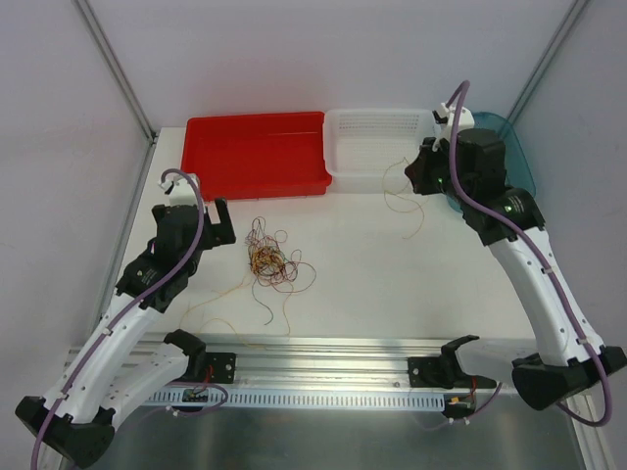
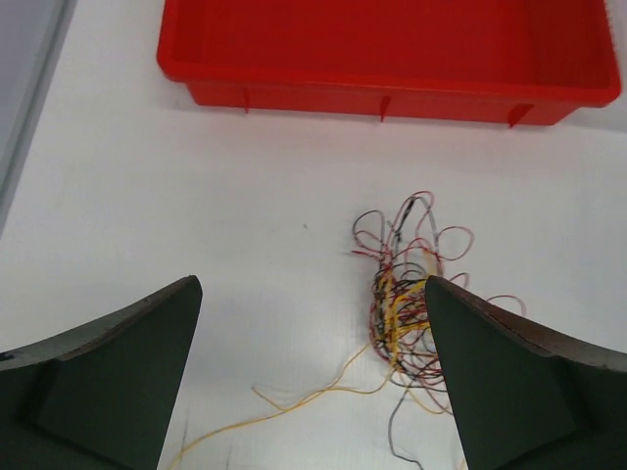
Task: Untangle the cables
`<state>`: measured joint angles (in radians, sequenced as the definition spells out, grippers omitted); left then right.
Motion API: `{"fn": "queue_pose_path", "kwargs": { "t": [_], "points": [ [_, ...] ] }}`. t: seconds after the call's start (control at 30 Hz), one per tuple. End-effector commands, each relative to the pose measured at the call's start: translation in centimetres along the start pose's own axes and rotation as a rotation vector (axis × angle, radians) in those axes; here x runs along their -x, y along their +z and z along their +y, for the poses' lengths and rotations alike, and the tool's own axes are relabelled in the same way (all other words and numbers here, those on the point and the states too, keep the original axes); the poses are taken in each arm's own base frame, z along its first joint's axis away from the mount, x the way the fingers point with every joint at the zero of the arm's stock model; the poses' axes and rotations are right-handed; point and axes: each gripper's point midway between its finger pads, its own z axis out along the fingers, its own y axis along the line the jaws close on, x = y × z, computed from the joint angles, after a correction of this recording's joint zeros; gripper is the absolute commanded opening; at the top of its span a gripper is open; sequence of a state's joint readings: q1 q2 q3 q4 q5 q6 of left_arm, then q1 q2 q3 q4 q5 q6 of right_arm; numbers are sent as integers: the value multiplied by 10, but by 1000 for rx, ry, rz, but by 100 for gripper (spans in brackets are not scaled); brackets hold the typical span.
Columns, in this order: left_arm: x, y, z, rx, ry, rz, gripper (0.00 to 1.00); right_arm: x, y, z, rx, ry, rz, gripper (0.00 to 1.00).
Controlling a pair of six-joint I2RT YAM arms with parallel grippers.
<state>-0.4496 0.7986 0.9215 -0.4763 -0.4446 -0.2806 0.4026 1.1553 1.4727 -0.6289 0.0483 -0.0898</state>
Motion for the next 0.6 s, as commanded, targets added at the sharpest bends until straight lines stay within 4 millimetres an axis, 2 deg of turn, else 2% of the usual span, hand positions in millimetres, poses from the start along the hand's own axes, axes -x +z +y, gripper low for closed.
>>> {"fn": "queue_pose_path", "kwargs": {
  "t": [0.0, 0.07, 0.1, 0.2, 0.23, 0.27, 0.3, 0.33, 0.43, 0.47, 0.53, 0.57],
  "points": [
    [-25, 11, 31, 127, 84, -1, 99, 45, 23, 35, 166, 16, -120, 1],
    [-28, 13, 38, 167, 103, 10, 99, 59, 36, 48, 229, 24, -145, 1],
    [-28, 14, 40, 179, 109, 9, 99, 55, 57, 53, 245, 43, -116, 1],
    [-32, 19, 35, 164, 123, 36, 99, 76, 76, 75, 338, 54, -160, 1],
    [-35, 22, 34, 164, 133, 53, 99, 84, 90, 83, 374, 49, -172, 1],
    [-36, 22, 34, 161, 137, 62, 99, 79, 112, 89, 385, 50, -145, 1],
    [-37, 22, 34, 164, 138, 65, 99, 93, 105, 94, 399, 44, -180, 1],
    [-38, 23, 34, 164, 140, 70, 99, 102, 120, 101, 419, 36, -198, 1],
    [-41, 24, 31, 150, 137, 79, 99, 115, 142, 115, 453, 30, -230, 1],
    [-41, 25, 31, 151, 139, 83, 99, 122, 157, 123, 475, 25, -244, 1],
    [-43, 27, 30, 146, 145, 95, 99, 124, 174, 135, 504, 18, -248, 1],
    [-43, 27, 29, 143, 147, 97, 99, 124, 193, 144, 520, 14, -247, 1]
  ]
}}
